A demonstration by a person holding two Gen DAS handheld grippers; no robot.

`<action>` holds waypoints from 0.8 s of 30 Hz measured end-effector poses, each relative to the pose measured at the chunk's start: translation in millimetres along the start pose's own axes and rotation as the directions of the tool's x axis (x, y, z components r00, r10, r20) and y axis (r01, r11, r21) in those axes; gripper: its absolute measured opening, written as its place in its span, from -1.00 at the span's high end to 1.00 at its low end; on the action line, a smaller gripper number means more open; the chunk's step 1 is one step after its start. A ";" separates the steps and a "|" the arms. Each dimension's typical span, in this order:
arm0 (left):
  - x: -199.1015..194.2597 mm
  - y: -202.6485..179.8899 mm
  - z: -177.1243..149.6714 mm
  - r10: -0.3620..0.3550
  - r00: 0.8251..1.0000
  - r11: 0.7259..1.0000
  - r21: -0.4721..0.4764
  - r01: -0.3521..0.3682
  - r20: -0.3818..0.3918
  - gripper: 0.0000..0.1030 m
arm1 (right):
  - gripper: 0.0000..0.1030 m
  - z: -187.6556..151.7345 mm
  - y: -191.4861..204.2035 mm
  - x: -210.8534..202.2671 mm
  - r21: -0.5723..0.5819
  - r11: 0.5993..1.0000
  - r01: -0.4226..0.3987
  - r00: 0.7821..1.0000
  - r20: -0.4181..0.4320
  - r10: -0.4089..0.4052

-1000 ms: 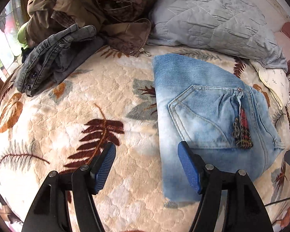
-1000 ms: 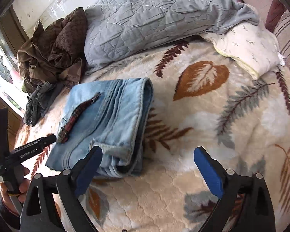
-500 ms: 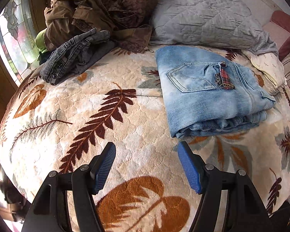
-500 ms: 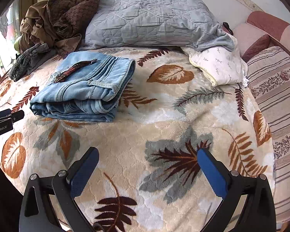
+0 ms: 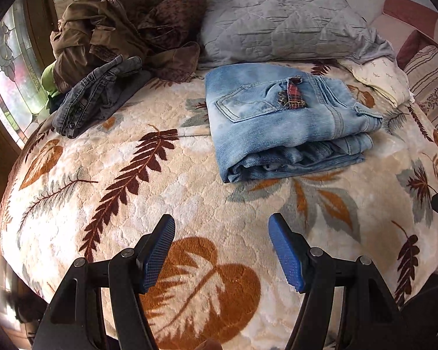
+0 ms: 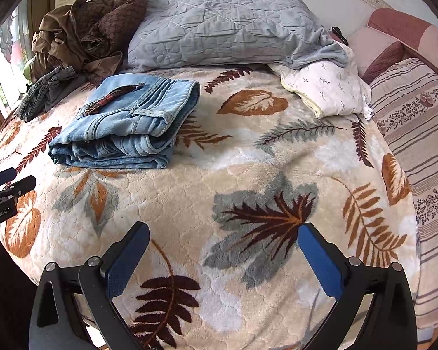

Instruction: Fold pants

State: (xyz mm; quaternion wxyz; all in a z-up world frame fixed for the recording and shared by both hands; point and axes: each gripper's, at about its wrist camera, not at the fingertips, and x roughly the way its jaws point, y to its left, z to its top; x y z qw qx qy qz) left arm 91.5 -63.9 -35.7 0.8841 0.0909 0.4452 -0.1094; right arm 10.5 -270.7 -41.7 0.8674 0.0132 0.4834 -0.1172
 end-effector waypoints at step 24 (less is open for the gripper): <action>-23.0 -33.6 -2.7 -0.108 0.994 0.991 0.073 0.109 -0.010 -0.27 | -0.98 -5.5 -8.6 3.2 0.046 0.999 -0.021 1.000 -0.013 0.022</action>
